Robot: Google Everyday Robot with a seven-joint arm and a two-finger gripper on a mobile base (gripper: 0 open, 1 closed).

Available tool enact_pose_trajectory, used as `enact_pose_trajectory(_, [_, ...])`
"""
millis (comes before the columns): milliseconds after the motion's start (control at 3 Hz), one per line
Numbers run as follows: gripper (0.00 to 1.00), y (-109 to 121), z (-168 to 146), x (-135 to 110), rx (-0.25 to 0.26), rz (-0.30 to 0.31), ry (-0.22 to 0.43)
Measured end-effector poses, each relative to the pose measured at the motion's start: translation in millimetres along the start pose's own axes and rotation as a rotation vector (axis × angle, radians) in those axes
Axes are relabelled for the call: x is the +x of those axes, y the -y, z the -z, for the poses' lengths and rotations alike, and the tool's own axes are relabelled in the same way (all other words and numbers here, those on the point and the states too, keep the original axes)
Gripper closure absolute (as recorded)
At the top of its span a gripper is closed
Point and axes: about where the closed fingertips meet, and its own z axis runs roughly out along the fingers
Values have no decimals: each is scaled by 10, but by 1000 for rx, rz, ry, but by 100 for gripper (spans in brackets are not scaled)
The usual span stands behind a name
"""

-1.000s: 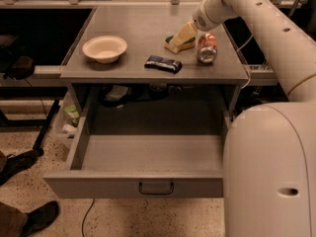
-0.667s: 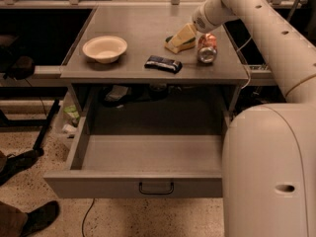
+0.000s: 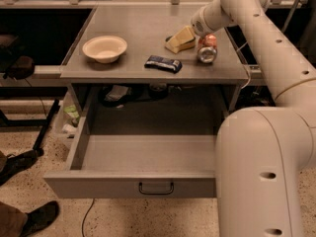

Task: Place sponge into top drawer

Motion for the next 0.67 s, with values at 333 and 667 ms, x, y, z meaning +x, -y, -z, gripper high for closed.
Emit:
enact_pose_trajectory(333, [0,20,-91,38,-15,-9,1])
enact_pose_trajectory(667, [0,24,-152,85,-27,-9,-21])
